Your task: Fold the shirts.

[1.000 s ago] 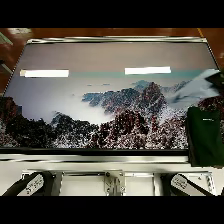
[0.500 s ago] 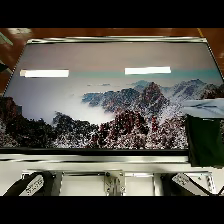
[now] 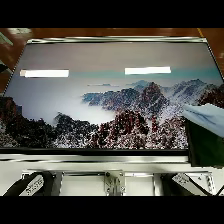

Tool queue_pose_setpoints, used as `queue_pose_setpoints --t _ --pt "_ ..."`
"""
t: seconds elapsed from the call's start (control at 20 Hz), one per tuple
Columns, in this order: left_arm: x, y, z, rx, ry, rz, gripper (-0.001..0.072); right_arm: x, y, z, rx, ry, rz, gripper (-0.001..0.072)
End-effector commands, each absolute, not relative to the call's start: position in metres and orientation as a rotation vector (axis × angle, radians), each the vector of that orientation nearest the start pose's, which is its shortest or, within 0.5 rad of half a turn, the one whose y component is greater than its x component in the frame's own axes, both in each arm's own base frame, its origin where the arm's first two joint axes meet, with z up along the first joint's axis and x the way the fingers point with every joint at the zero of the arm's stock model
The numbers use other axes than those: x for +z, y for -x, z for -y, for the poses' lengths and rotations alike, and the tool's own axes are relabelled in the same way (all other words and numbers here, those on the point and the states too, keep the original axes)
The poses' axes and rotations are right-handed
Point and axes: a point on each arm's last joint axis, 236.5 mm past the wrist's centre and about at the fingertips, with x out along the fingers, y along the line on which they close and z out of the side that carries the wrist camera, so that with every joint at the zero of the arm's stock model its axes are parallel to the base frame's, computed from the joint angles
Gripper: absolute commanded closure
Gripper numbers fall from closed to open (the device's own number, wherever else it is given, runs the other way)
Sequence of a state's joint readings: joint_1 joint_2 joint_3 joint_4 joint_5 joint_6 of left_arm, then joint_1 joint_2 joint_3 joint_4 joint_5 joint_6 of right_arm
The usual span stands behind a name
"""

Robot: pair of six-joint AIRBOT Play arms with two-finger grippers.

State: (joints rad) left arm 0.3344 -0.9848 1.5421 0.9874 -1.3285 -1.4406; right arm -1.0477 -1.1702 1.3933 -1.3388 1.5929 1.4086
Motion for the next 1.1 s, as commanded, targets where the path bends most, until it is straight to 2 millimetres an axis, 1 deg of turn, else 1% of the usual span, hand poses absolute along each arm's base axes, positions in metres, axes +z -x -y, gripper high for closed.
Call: queue_pose_setpoints --t 0.0,0.1,0.15,0.2,0.25,0.3,0.35,0.4,0.45,0.5,0.55,0.6,0.65,0.7,0.75,0.8,0.85,0.9,0.95,1.0,1.05 --pt "0.286 -0.364 0.007 -0.211 0.341 -0.658 0.0672 0.056 -0.147 0.237 -0.713 -0.748 -1.382 0.0640" --pt "0.286 -0.364 0.007 -0.212 0.341 -0.658 0.0671 0.016 -0.129 0.216 -0.740 -0.867 -1.422 0.0640" --pt "0.286 -0.364 0.007 -0.211 0.341 -0.658 0.0672 -0.001 -0.126 0.204 -0.725 -0.935 -1.422 0.0640" --pt "0.286 -0.365 0.007 -0.211 0.342 -0.658 0.0672 -0.014 -0.126 0.194 -0.705 -0.989 -1.423 0.0636" --pt "0.286 -0.365 0.007 -0.211 0.341 -0.658 0.0672 -0.023 -0.123 0.190 -0.704 -1.012 -1.426 0.0579" --pt "0.286 -0.365 0.007 -0.211 0.342 -0.658 0.0671 -0.028 -0.119 0.190 -0.716 -1.006 -1.436 0.0342" --pt "0.285 -0.365 0.007 -0.211 0.343 -0.660 0.0672 -0.028 -0.115 0.193 -0.725 -0.986 -1.447 0.0082" --pt "0.285 -0.366 0.007 -0.211 0.344 -0.661 0.0672 -0.025 -0.112 0.196 -0.735 -0.968 -1.458 0.0052" --pt "0.284 -0.366 0.007 -0.211 0.344 -0.664 0.0672 -0.019 -0.107 0.201 -0.755 -0.944 -1.472 0.0052" --pt "0.282 -0.368 0.006 -0.211 0.346 -0.667 0.0672 -0.009 -0.101 0.209 -0.783 -0.912 -1.484 0.0052" --pt "0.281 -0.369 0.006 -0.211 0.349 -0.672 0.0672 0.006 -0.098 0.220 -0.817 -0.874 -1.480 0.0053" --pt "0.278 -0.371 0.005 -0.211 0.351 -0.679 0.0672 0.024 -0.099 0.235 -0.856 -0.831 -1.445 0.0054" --pt "0.275 -0.373 0.006 -0.215 0.352 -0.687 0.0672 0.047 -0.110 0.253 -0.880 -0.789 -1.365 0.0055" --pt "0.271 -0.376 0.009 -0.228 0.344 -0.699 0.0673 0.071 -0.131 0.269 -0.875 -0.749 -1.250 0.0055" --pt "0.264 -0.380 0.015 -0.246 0.330 -0.718 0.0674 0.102 -0.163 0.281 -0.829 -0.691 -1.106 0.0055" --pt "0.253 -0.384 0.023 -0.259 0.302 -0.753 0.0674 0.142 -0.208 0.286 -0.735 -0.590 -0.928 0.0055" --pt "0.237 -0.388 0.031 -0.256 0.237 -0.803 0.0674 0.184 -0.253 0.277 -0.624 -0.493 -0.759 0.0055" --pt "0.218 -0.392 0.038 -0.242 0.161 -0.858 0.0675 0.216 -0.289 0.257 -0.526 -0.428 -0.635 0.0054" --pt "0.200 -0.396 0.047 -0.215 0.091 -0.913 0.0674 0.235 -0.319 0.226 -0.424 -0.381 -0.576 0.0054" --pt "0.181 -0.399 0.060 -0.187 0.018 -0.965 0.0673 0.234 -0.338 0.193 -0.335 -0.335 -0.603 0.0054" --pt "0.162 -0.401 0.076 -0.176 -0.054 -1.016 0.0665 0.215 -0.349 0.158 -0.249 -0.278 -0.706 0.0055"
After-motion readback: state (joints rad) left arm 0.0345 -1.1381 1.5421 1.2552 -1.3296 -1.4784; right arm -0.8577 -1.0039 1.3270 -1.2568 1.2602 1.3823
